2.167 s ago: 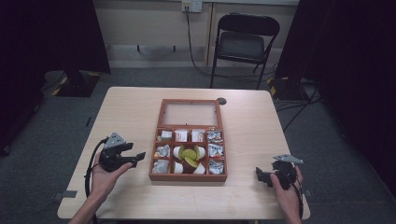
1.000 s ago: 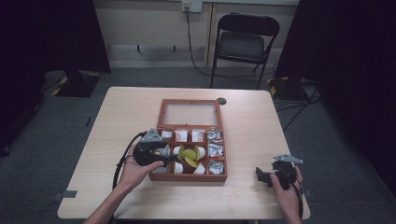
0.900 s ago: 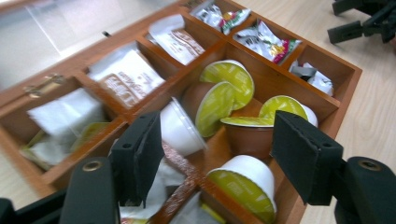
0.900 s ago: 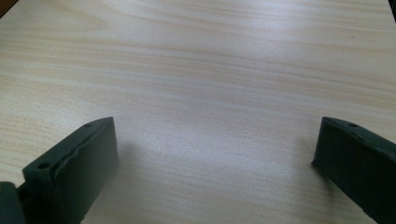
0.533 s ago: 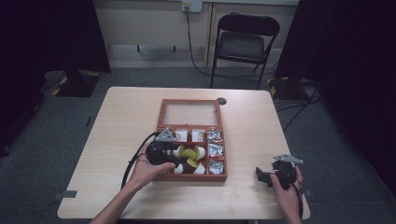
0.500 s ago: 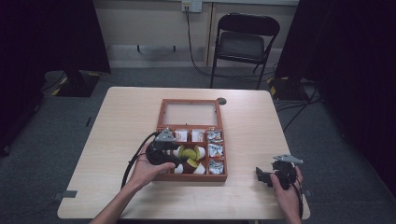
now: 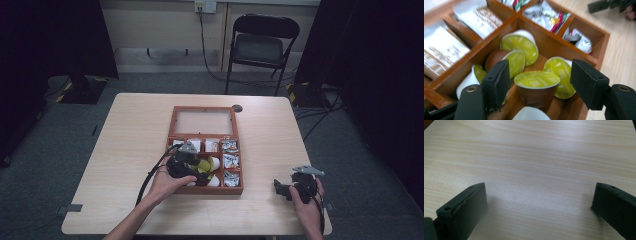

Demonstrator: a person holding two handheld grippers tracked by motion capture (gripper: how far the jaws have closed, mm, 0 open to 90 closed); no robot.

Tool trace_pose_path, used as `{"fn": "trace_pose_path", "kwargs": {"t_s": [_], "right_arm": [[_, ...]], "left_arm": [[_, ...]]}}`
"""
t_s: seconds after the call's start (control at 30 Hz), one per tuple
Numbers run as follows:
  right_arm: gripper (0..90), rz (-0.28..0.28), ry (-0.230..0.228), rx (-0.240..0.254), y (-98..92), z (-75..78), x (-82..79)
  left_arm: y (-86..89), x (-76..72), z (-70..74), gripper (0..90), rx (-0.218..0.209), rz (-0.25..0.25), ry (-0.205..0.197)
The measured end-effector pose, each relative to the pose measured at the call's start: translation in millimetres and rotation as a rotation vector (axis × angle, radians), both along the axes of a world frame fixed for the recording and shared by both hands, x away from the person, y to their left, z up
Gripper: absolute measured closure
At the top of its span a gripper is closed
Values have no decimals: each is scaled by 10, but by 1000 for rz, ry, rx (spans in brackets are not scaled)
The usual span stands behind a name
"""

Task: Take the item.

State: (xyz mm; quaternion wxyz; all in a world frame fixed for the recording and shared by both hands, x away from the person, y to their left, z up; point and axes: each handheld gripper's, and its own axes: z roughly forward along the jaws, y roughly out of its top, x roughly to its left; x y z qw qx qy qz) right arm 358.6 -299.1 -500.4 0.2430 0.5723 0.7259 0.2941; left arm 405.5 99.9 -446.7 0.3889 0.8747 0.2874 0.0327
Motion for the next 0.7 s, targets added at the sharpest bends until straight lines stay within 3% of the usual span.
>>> {"fn": "trace_pose_path", "kwargs": {"t_s": [0.1,0.17,0.37,0.4,0.5,0.53,0.7], "right_arm": [[0,3,0,-1,2,0,-4],[0,3,0,-1,3,0,-4],[0,4,0,-1,3,0,-5],[0,3,0,-1,3,0,-5],[0,3,0,-1,3,0,-5],[0,4,0,-1,3,0,-5],[0,4,0,-1,3,0,-5]], "left_arm": [[-23,13,-42,318,26,-1,0],[-39,22,-61,312,11,-7,17],[-84,31,-105,306,51,-17,18],[-103,30,-115,307,77,-28,18],[-108,37,-115,312,76,-28,22],[-112,46,-131,312,89,-38,36],[-148,49,-149,327,116,-51,33]]}}
